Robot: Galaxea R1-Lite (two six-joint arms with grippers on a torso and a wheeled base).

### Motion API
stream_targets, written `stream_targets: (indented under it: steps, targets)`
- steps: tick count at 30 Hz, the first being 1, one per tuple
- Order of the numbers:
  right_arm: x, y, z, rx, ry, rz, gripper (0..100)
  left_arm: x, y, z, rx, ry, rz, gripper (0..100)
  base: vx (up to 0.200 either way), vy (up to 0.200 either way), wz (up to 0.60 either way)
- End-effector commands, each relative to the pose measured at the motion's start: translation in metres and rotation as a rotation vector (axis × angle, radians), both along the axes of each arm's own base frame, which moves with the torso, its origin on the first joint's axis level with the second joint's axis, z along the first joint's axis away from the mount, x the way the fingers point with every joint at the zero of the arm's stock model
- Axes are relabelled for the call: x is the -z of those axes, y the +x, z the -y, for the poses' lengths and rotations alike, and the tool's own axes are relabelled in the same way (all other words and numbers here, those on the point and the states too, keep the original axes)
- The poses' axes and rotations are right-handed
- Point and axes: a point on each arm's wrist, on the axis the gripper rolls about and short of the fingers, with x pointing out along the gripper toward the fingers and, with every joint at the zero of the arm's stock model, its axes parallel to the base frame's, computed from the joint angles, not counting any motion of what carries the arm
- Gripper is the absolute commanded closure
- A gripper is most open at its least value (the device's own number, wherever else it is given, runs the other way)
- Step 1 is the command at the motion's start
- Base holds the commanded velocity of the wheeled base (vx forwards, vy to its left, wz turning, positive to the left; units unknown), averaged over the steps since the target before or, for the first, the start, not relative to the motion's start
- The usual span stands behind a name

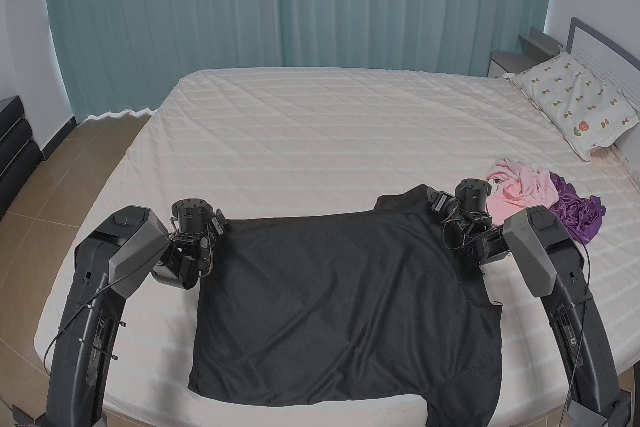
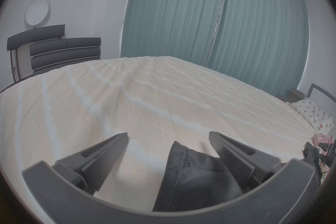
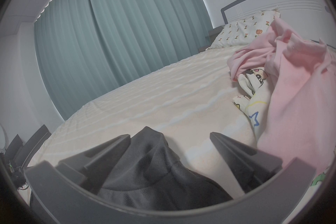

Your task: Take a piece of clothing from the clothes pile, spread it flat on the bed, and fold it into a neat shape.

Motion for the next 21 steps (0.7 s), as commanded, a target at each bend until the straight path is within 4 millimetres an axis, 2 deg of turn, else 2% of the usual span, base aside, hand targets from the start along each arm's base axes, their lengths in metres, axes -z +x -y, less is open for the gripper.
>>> stream_targets:
  steps: [1,4,5,7,11,16,17,18,21]
  targets:
    - [-0.017,-0.005,0.007,0.010,0.004,0.003,0,-0.012,-0.002,-0.006,-0.012,-0.004,0.014,0,0.000,0.000,0.00]
    - [-0.036,-0.013,0.013,0.010,0.014,0.019,0,-0.031,-0.006,-0.015,-0.031,-0.012,0.028,0,0.000,0.000,0.00]
    - [-0.036,-0.013,0.013,0.010,0.014,0.019,0,-0.031,-0.006,-0.015,-0.031,-0.012,0.028,0,0.000,0.000,0.00]
    - [-0.052,-0.025,0.019,0.011,0.015,0.028,0,-0.052,-0.017,-0.020,-0.040,-0.016,0.035,0,0.000,0.000,0.00]
    - [-0.067,-0.043,0.022,0.011,0.011,0.042,0,-0.067,-0.042,-0.025,-0.032,-0.012,0.044,0,0.000,0.000,0.00]
    - [-0.083,-0.085,0.023,-0.011,0.013,0.027,0,-0.082,-0.099,-0.026,0.034,-0.027,0.074,0,0.000,0.000,0.00]
    - [-0.083,-0.085,0.023,-0.011,0.013,0.027,0,-0.082,-0.099,-0.026,0.034,-0.027,0.074,0,0.000,0.000,0.00]
    - [-0.088,-0.101,0.023,-0.023,0.014,0.028,0,-0.086,-0.120,-0.027,0.052,-0.035,0.065,0,0.000,0.000,0.00]
    - [-0.091,-0.133,0.021,-0.050,0.010,-0.043,0,-0.090,-0.149,-0.029,0.063,-0.031,0.070,0,0.000,0.000,0.00]
